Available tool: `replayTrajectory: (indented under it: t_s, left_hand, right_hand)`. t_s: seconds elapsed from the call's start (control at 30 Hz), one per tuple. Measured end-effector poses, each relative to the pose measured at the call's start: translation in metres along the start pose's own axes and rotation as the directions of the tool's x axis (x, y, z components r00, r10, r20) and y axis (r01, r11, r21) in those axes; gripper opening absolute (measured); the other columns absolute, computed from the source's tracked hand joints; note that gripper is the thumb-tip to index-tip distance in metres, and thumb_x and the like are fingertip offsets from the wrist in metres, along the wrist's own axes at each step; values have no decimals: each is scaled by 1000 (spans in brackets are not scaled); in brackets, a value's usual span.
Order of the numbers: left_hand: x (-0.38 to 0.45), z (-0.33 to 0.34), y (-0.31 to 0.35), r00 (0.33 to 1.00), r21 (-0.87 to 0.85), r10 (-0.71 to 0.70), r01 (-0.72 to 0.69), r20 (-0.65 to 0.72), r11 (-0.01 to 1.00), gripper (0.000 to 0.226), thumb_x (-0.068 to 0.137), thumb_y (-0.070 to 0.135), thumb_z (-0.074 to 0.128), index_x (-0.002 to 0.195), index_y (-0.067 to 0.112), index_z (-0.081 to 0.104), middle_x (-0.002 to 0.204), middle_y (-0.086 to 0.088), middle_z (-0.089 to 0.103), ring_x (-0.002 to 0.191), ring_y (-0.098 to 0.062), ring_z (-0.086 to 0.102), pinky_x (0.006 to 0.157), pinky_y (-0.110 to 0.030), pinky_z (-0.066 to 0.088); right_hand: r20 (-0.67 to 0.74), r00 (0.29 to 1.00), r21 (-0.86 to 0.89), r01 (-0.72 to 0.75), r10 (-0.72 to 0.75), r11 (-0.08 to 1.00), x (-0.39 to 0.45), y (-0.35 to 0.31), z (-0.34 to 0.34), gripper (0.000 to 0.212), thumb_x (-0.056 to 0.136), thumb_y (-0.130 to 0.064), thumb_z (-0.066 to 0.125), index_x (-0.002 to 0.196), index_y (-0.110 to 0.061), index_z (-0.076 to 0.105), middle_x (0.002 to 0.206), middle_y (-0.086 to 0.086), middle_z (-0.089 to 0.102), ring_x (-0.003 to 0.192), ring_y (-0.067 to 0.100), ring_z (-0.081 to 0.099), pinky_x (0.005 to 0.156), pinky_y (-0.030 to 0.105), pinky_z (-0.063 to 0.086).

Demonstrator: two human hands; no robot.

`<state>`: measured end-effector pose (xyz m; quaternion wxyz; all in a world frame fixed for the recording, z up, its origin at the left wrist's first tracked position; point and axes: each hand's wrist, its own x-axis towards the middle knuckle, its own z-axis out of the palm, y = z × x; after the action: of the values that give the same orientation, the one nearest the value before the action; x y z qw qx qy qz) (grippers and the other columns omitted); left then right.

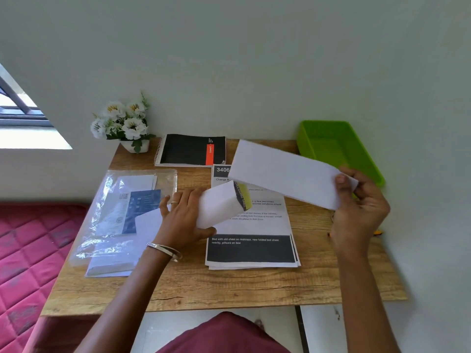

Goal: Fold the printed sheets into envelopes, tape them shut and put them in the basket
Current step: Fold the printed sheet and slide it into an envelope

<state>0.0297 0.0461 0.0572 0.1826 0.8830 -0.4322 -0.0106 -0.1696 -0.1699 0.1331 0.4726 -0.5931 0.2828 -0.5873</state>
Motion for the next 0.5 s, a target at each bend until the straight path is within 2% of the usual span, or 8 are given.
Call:
replayTrajectory:
  t_s: [0.13,0.23,0.3,0.37,0.43,0.5]
  left_hand:
    - [-2,-4,-1,1000,-29,18,-18,-14,999,95,60,50,77,136,17,32,137,-3,40,128,-26,32,108,-52,13]
    - [-2,-6,-1,1000,-18,9,-9,-2,1000,96,59,51,77,137,18,30,138,-3,38,129,-25,31,109,-54,14]
    - [-2,-7,-1,1000,-32,-2,3,18,999,98,60,50,77,137,18,28,139,-2,37,129,-24,30,110,-54,13]
    - [-2,-7,-1,999,-42,-7,9,38,999,98,60,51,77,138,19,27,139,-2,35,129,-23,29,110,-54,13]
    - [-1,-7,-2,999,-48,-3,5,45,999,99,59,51,78,137,20,26,138,-1,35,129,-23,29,110,-54,13]
    - [-1,-5,-3,999,-61,12,-9,48,998,99,58,51,78,137,20,27,138,-1,36,129,-24,29,110,-54,12]
  right_hand:
    - [51,997,-93,-46,51,995,-5,20,-9,16,87,-11,66,91,-27,68,82,-23,69,82,2,59,71,16,45]
    - [82,994,-161,-60,73,985,-4,30,-18,11,88,-16,66,93,-24,71,85,-22,69,85,6,61,72,25,49]
    - [114,990,-189,-65,88,980,-3,30,-23,10,89,-15,65,97,-15,71,91,-14,69,84,17,63,59,34,55]
    - [147,984,-180,-72,99,981,-2,26,-25,11,90,-12,64,98,-9,70,95,1,67,77,25,61,41,31,53]
    - [166,983,-204,-48,83,978,-1,23,-24,11,90,-11,63,99,-10,69,99,9,66,74,27,60,35,26,49]
    - [160,983,-217,-55,91,975,2,23,-24,11,90,-12,63,99,-9,70,100,8,66,75,28,60,35,23,47]
